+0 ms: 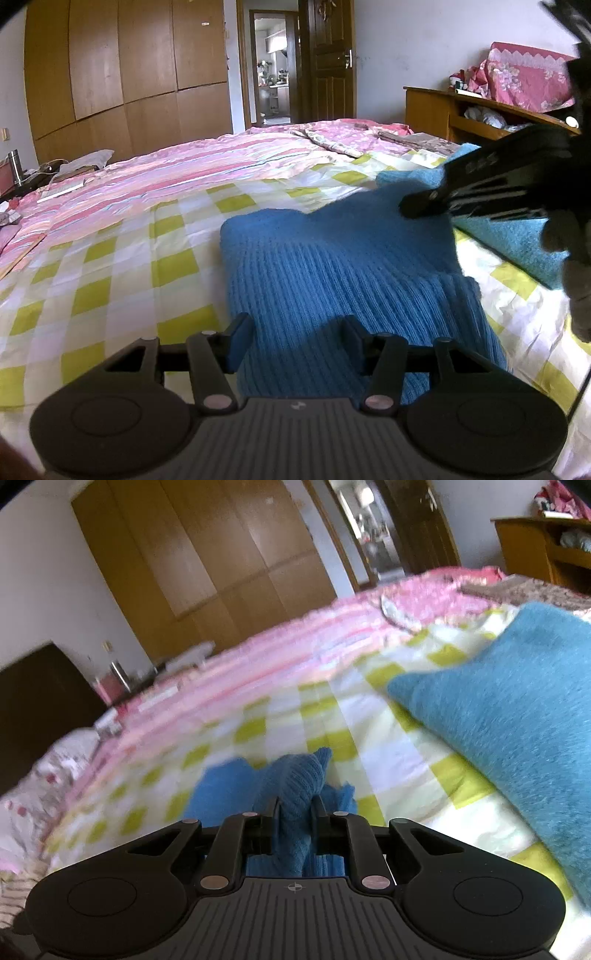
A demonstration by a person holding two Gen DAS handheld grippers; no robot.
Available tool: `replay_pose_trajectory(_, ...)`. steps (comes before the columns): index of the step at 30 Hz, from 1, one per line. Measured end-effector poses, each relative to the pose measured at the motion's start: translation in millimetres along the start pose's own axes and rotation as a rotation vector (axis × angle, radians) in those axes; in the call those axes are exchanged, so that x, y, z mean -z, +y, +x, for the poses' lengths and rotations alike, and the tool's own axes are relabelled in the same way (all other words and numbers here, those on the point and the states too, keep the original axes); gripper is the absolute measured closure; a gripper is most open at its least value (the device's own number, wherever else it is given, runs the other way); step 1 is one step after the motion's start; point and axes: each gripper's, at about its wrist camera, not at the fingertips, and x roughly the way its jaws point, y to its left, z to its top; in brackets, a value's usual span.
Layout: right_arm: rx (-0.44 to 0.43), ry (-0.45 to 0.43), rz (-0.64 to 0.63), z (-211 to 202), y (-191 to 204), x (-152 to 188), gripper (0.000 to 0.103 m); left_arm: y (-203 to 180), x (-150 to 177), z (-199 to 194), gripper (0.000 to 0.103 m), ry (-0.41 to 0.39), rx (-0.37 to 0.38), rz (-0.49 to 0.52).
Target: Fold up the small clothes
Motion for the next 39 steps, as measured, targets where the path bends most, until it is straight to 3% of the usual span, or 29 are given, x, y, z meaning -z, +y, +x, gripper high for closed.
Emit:
replay_pose_trajectory(3,0.003,-0.028,0.016,-9.3,-4.9,6.8,0.089,-0.5,2.3,1.0,0.045,-0.004,0.001,0.009)
replay_pose_trajectory(7,0.065,0.118,0.135,25.4,-32.5,16.9,0.088,-3.8,3.6,2.9,0.043,0.005,-0.005,0.02)
replay_pose_trajectory(9,0.063,0.13,0.167,31.1,-38.0,18.2,0.087,-4.5,2.8,2.0,0.042,0.01,-0.005,0.024)
replay_pose_trajectory(17,0.086,0.049,0.064,2.2,-13.2,1.7,0.083,3.4,-0.6,-11.6,0.042,0.004,0.007,-0.038)
replay_pose_trajectory(21,0.047,0.02,-0.008,-20.7,5.8,5.4,0.083,4.1,4.2,-18.7,0.042,0.018,-0.011,-0.047)
replay_pose_trajectory(24,0.007,0.064,-0.055,-24.2,18.2,21.6,0.083,3.7,10.1,-16.5,0.042,0.072,-0.011,-0.068)
replay_pose_trajectory(27,0.08,0.178,-0.123,-7.2,23.9,39.3,0.083,3.2,15.0,-14.2,0.042,0.117,-0.009,-0.083)
replay_pose_trajectory(35,0.122,0.163,-0.145,-32.9,32.3,40.4,0.081,0.7,20.5,-33.3,0.042,0.121,-0.009,-0.097)
replay_pose_trajectory(39,0.129,0.2,-0.166,-38.0,39.0,55.3,0.079,-1.1,24.2,-39.4,0.042,0.145,-0.01,-0.115)
